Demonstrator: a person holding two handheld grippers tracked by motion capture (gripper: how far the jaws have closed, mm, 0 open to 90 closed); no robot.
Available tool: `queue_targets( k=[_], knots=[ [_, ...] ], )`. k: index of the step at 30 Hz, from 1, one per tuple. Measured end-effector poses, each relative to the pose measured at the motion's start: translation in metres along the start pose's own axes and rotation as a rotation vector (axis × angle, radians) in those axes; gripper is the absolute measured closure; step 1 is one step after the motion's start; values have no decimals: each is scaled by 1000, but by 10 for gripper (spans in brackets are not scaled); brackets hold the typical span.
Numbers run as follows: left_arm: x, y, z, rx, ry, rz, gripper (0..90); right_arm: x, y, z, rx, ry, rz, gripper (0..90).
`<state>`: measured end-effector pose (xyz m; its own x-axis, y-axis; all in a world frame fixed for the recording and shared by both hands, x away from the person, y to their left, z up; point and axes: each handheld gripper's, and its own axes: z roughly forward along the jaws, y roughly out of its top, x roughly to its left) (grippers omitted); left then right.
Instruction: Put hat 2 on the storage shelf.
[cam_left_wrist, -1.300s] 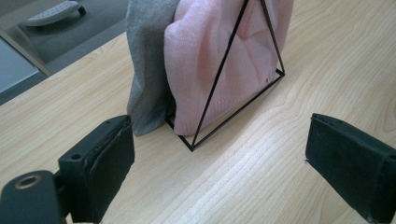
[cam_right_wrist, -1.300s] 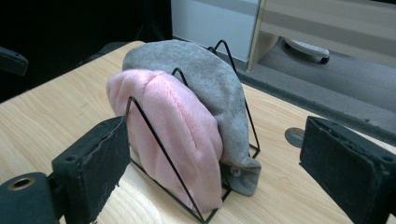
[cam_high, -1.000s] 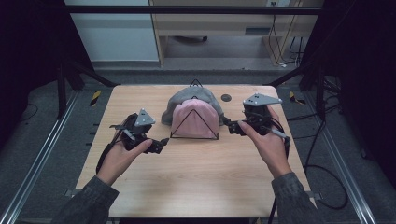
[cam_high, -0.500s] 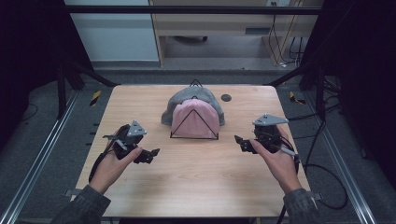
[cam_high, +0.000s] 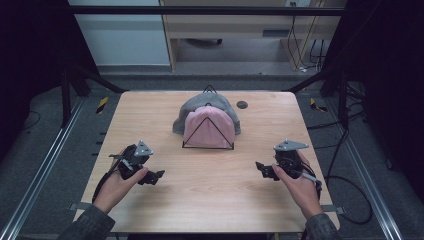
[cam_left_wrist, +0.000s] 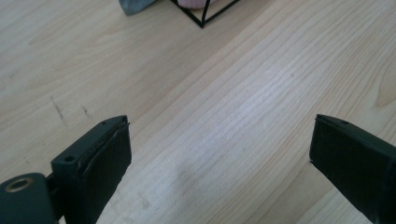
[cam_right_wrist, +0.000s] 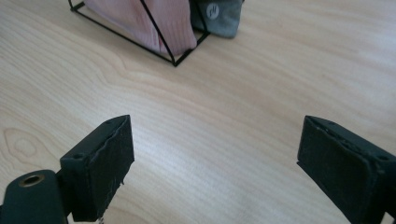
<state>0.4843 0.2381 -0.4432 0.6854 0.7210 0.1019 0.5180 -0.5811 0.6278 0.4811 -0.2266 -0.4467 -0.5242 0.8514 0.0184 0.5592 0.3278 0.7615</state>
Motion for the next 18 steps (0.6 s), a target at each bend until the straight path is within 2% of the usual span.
queue_targets(
  k=[9,12,18],
  knots=[
    [6,-26,9,45,-8,-23,52,2,-25,13,86,36,9,109],
    [9,-30,9,47,-7,-33,52,3,-28,19,116,48,12,109],
    [14,-41,16,68,-15,-53,52,2,-32,28,136,48,28,108]
  ],
)
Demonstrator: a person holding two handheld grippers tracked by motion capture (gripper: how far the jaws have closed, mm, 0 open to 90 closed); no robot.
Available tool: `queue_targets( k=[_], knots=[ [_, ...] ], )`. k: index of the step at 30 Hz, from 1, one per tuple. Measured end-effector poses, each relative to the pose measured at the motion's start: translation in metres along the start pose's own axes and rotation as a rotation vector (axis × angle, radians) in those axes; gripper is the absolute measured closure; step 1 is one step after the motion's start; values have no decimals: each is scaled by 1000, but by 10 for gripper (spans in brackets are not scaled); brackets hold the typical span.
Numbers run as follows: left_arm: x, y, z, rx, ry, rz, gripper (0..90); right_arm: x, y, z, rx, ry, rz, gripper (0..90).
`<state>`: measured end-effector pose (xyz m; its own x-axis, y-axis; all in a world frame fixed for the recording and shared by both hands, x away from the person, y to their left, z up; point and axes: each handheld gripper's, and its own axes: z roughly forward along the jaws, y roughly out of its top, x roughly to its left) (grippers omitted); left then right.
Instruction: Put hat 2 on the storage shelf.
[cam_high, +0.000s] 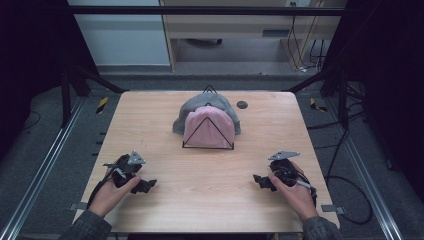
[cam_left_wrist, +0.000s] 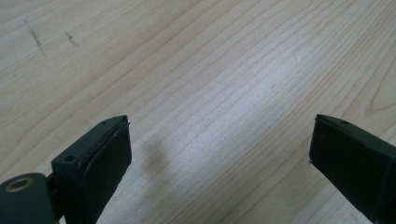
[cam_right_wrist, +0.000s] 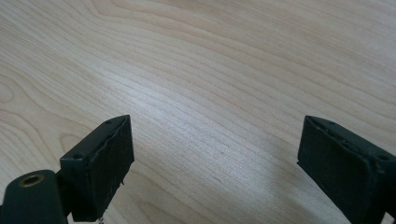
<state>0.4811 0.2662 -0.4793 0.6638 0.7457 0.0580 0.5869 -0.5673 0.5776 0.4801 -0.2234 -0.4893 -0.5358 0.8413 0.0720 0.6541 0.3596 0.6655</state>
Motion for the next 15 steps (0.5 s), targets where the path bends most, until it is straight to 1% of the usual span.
queue_targets(
  k=[3,4,6,8,10,11,15],
  knots=[
    [1,-2,2,-1,0,-10,52,0,-1,3,12,-3,1,103],
    [2,-3,2,8,-1,-10,52,0,-2,4,14,-4,3,98],
    [3,-4,4,3,-5,-19,52,0,-3,5,19,2,9,97],
    [3,-6,6,19,-9,-13,50,-2,-4,6,19,3,23,96],
    [2,-7,7,20,-11,-15,50,-2,-5,6,19,8,28,95],
    [1,-8,9,32,-15,-8,48,-2,-6,7,20,6,29,89],
    [1,-8,10,28,-27,-14,35,-2,-6,7,15,5,28,85]
  ],
)
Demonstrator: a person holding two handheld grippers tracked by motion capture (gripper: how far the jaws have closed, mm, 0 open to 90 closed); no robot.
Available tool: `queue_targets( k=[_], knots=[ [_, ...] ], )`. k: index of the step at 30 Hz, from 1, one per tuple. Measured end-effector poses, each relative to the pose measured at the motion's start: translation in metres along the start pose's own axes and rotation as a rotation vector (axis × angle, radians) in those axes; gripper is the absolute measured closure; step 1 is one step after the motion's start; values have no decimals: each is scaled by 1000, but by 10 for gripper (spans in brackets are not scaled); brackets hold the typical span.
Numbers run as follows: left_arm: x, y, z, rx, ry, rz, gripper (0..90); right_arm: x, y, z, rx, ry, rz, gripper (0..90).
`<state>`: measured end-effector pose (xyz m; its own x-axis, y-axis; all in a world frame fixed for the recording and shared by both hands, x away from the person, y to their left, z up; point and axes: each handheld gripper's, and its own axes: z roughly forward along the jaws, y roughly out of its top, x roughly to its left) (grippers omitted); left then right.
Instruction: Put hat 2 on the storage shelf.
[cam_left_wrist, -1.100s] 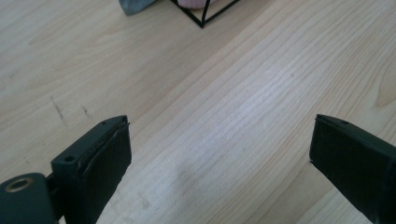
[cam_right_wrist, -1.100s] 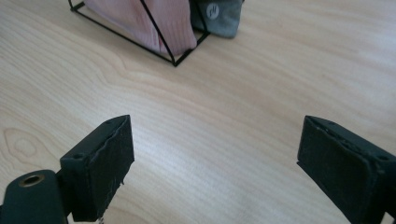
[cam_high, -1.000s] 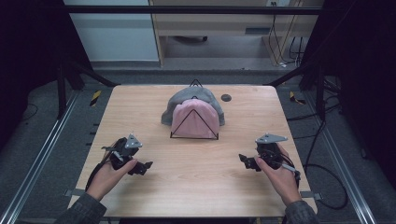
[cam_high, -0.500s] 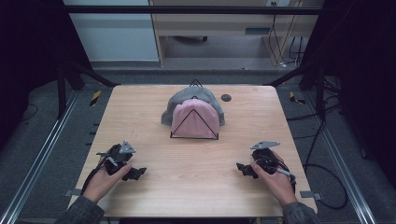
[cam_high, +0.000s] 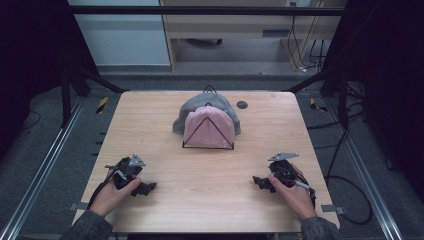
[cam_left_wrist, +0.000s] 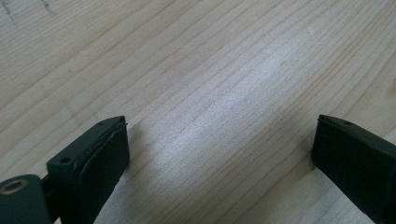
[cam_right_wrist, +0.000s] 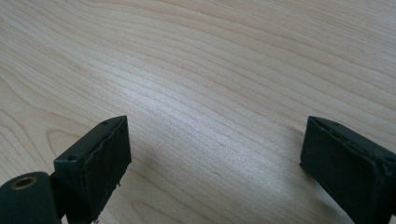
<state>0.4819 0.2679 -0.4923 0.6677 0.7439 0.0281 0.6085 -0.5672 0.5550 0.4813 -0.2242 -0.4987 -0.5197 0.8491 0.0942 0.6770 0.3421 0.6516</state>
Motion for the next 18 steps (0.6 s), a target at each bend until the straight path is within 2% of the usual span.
queue_targets(
  k=[4,11,14,18],
  knots=[
    [0,-1,1,0,-7,-5,14,1,0,1,-2,-8,-2,65],
    [-2,-4,2,-29,-6,-15,0,9,-3,3,-14,-15,-20,54],
    [-2,-6,2,-45,-7,-14,0,10,-5,2,-29,-15,-12,54],
    [-1,-8,2,-53,-11,-4,0,12,-11,3,-64,-30,-25,46]
  ],
)
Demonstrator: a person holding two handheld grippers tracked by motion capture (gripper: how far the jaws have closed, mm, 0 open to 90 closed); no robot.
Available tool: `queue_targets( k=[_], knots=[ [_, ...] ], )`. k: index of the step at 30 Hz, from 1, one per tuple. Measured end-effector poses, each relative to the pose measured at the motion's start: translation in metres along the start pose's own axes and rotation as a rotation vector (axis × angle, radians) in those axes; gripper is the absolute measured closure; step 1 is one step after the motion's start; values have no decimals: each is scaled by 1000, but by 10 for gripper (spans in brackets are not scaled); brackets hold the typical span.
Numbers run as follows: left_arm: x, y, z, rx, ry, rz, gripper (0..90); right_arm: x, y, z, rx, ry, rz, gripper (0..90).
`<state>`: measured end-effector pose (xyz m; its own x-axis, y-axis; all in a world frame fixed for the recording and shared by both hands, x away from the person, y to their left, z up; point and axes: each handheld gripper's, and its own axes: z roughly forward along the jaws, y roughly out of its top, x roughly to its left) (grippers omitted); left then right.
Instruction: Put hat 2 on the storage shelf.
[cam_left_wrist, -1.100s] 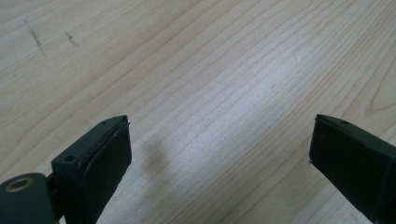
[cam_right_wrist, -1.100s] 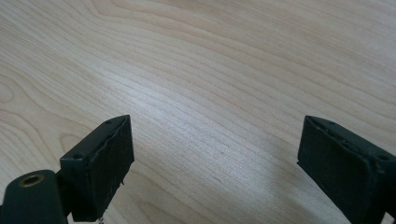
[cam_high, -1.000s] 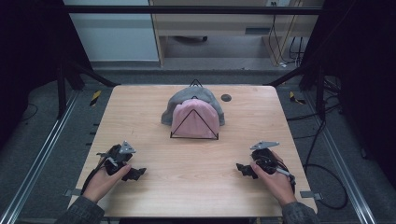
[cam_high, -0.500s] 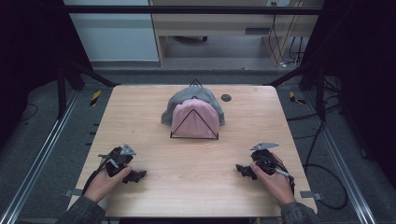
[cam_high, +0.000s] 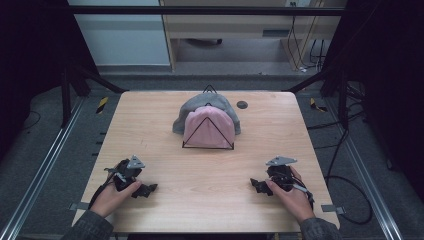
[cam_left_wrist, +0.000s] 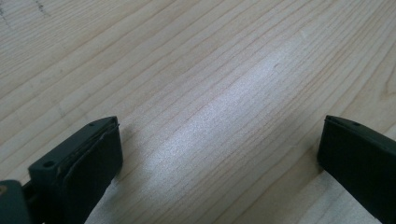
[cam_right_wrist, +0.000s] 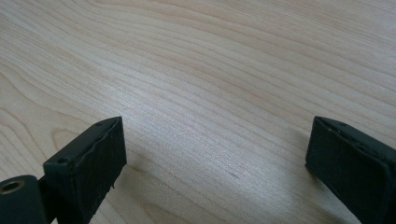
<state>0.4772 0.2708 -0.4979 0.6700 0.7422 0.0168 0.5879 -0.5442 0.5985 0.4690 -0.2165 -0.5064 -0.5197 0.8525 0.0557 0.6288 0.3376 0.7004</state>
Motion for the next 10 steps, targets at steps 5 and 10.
queue_targets(
  k=[5,10],
  knots=[
    [0,-1,0,-5,-2,3,0,2,-7,2,-31,-23,-62,16],
    [1,-1,0,-5,-7,8,0,1,-6,2,-30,-18,-60,10]
  ],
)
